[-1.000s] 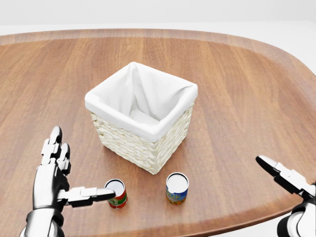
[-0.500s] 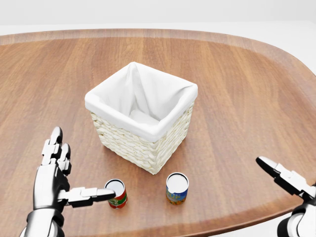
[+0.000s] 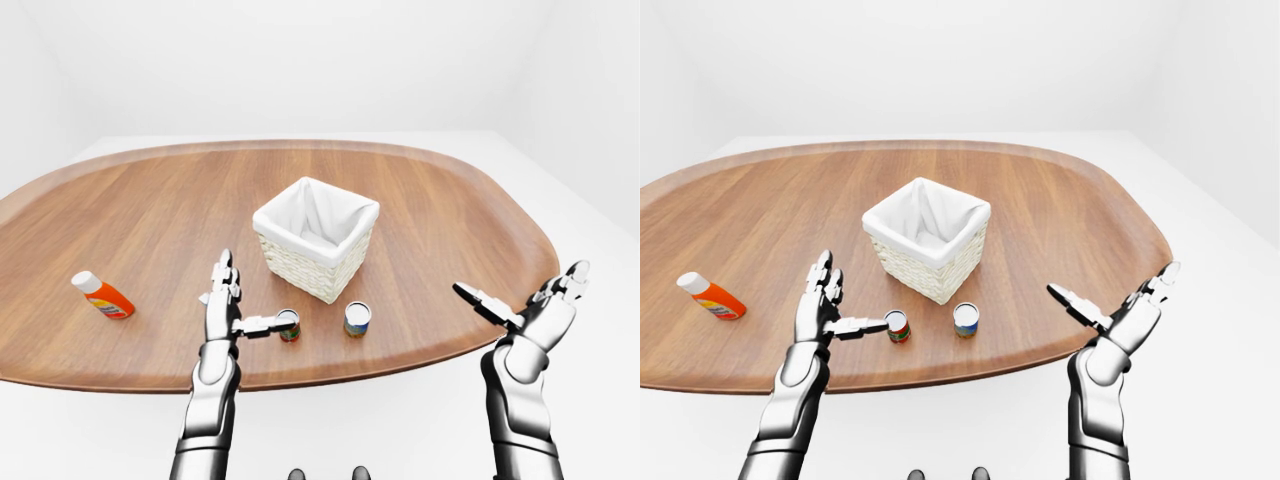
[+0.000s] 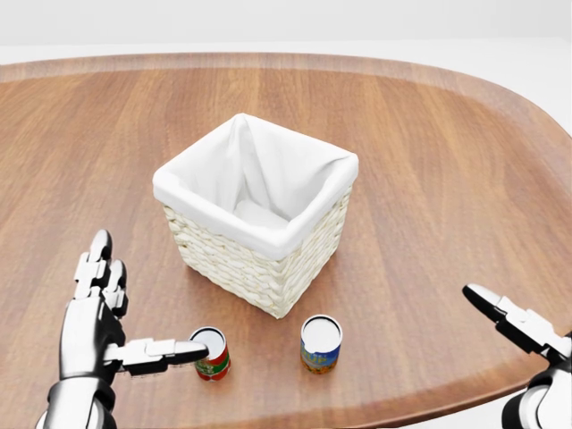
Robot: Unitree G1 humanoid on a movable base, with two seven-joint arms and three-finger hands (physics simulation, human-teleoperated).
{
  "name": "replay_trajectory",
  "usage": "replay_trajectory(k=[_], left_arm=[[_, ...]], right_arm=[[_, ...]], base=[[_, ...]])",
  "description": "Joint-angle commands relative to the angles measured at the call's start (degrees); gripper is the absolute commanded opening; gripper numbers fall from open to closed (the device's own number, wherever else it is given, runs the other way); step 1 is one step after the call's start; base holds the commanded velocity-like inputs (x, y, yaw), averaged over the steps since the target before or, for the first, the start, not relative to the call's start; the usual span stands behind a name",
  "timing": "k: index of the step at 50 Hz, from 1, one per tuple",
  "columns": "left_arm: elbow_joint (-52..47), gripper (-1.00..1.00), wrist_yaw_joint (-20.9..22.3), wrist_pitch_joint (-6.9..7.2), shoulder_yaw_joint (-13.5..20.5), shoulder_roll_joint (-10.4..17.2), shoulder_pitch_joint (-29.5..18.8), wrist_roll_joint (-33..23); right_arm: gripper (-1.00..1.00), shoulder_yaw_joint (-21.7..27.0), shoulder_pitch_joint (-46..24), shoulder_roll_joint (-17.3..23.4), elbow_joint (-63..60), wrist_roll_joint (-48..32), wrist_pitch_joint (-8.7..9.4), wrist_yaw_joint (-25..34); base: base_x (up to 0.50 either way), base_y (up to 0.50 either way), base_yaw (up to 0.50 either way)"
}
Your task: Pick up the alphabet soup and the cream cheese box, and put them in the basket.
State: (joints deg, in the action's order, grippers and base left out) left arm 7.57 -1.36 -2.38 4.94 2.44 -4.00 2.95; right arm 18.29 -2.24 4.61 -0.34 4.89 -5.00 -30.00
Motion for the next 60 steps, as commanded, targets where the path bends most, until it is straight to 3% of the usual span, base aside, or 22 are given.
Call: replay_trajectory(k=[1, 11, 15, 19, 21, 36, 49, 57, 60], left_arm=[[-0.3, 1.0, -0.1, -0.08, 0.1, 0.0, -0.1, 0.3], [-1.1, 1.0, 0.0, 0.09, 0.1, 0.0, 0.3, 0.3], [-2.3, 1.0, -0.2, 0.85, 0.0, -0.1, 0.7, 0.1], [-0.3, 1.0, -0.8, -0.05, 0.3, 0.1, 0.0, -0.5], [-1.1, 1.0, -1.0, 0.63, 0.4, 0.1, 0.1, -0.4], [1.1, 1.0, -2.4, 0.18, 1.2, 0.5, -0.9, 0.1], [0.9, 1.0, -3.8, 2.04, 1.5, 0.7, -1.0, 0.3], [2.2, 1.0, -4.4, 1.49, 1.7, 0.9, -1.4, 0.0], [1.5, 1.0, -4.6, 1.93, 1.7, 0.9, -1.2, 0.1]], right_arm=[[1.0, 0.2, -0.4, 0.2, 0.7, -0.1, 0.0, 0.0], [1.0, 0.1, -0.1, 0.1, 0.3, -0.4, 0.0, 0.0], [1.0, 0.0, 0.0, 0.1, -0.1, -0.5, 0.0, 0.0], [1.0, 0.1, -0.2, 0.1, 0.3, -0.3, 0.0, 0.0], [1.0, 0.1, -0.2, 0.1, 0.6, -0.4, 0.0, 0.0], [1.0, 0.0, -0.2, 0.1, 0.3, -0.2, 0.0, 0.0], [1.0, 0.2, 0.5, -0.2, -1.6, -0.1, 0.0, 0.0], [1.0, 0.3, 0.2, -0.1, -0.8, -0.1, 0.0, 0.0], [1.0, 0.3, 0.2, -0.1, -0.9, 0.1, 0.0, 0.0]], base=[[0.2, 0.0, 0.0], [0.2, 0.0, 0.0], [0.2, 0.0, 0.0], [0.2, 0.0, 0.0], [0.2, 0.0, 0.0], [0.2, 0.0, 0.0], [0.18, 0.0, 0.0], [0.14, 0.0, 0.0], [0.15, 0.0, 0.0]])
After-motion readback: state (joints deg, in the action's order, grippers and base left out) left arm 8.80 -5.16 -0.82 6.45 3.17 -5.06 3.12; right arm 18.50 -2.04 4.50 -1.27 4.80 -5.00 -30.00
